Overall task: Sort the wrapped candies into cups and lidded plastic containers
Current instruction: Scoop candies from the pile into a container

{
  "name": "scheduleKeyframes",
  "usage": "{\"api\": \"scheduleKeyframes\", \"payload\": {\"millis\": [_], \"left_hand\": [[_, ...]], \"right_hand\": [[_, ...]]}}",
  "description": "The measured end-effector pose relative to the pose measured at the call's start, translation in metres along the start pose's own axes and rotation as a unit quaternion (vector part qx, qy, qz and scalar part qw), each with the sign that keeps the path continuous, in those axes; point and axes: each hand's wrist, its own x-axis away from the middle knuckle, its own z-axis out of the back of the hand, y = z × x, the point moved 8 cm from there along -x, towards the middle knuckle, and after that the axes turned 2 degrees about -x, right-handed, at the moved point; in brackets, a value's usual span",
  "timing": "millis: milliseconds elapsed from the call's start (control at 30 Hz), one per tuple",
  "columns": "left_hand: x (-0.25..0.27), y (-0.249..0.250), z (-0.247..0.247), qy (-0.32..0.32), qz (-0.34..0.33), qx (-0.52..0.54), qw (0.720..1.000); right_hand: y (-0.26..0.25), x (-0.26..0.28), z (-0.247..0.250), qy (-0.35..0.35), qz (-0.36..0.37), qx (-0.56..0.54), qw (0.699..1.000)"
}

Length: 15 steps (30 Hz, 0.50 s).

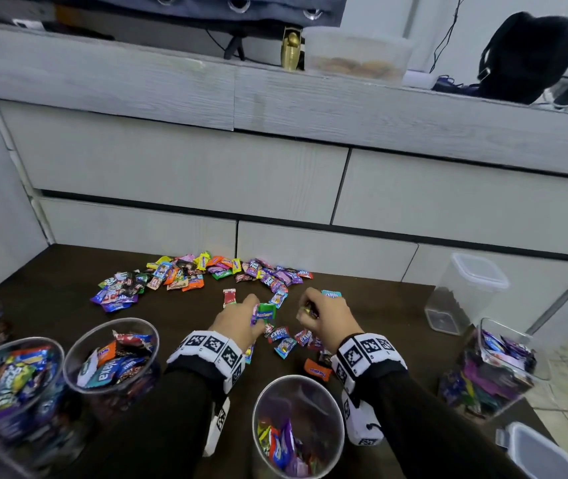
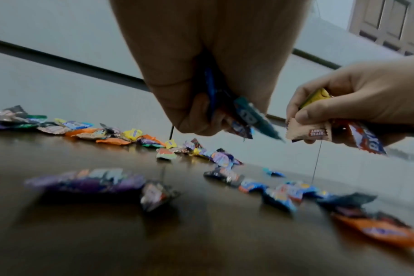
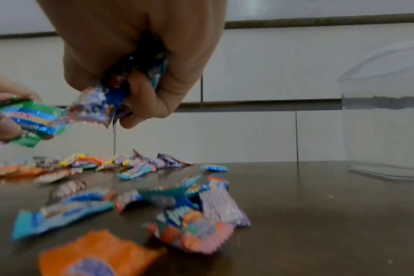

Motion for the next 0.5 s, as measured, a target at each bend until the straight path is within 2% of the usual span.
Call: {"api": "scheduleKeyframes", "payload": {"millis": [167,333,500], "left_hand": [[0.021,0.014,0.036,0.045,-0.013,0.068,0.997],[0.046,0.034,0.071,0.095,-0.055,0.107,0.988],[0.091,0.062,0.1,0.154,-0.126,0.153,0.968]], "right_hand": [[-0.021,0.022,0.044,0.09,0.022,-0.081,0.992],[-0.046,0.044,0.072,0.122,0.063,-0.115,0.984],[-0.065,0.067,0.087,0.168,0.097,-0.134,0.972]]}}
